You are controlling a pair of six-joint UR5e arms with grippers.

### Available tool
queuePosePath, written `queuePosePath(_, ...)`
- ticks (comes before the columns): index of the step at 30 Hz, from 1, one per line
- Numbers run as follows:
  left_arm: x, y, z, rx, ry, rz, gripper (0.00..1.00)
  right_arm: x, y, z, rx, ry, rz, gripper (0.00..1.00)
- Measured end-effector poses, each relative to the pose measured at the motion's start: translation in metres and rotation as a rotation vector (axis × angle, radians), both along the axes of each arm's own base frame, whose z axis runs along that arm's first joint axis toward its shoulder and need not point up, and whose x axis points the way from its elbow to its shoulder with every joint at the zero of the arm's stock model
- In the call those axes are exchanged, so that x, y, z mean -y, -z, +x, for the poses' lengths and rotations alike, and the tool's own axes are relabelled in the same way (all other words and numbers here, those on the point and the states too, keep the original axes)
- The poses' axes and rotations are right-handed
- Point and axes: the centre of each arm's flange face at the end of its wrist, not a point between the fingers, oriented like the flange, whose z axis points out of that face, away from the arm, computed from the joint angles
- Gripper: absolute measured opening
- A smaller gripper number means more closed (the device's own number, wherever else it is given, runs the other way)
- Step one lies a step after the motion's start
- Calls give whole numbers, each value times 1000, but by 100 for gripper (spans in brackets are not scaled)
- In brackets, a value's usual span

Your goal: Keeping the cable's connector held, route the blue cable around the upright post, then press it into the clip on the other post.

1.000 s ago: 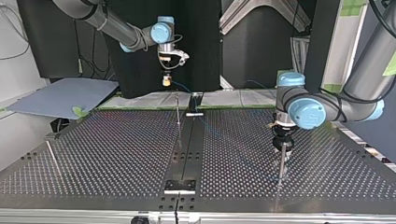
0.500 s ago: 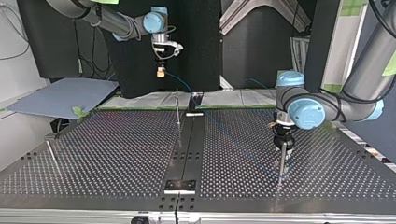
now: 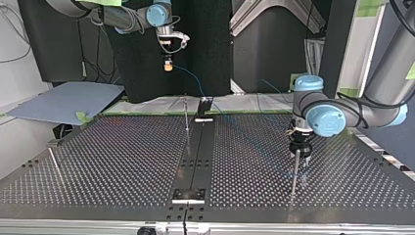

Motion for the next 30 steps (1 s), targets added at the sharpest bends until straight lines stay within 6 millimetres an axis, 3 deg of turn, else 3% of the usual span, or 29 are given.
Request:
queuePosePath(9, -3, 0, 1, 8, -5, -78, 98, 16, -3, 6, 4, -27, -16, 0)
queuePosePath(19, -3, 1, -1, 1, -20, -171, 98, 48, -13, 22, 30, -67, -45, 0)
queuePosePath(30, -2, 0, -4, 0, -41, -257, 98, 55, -14, 22, 31, -84, -50, 0)
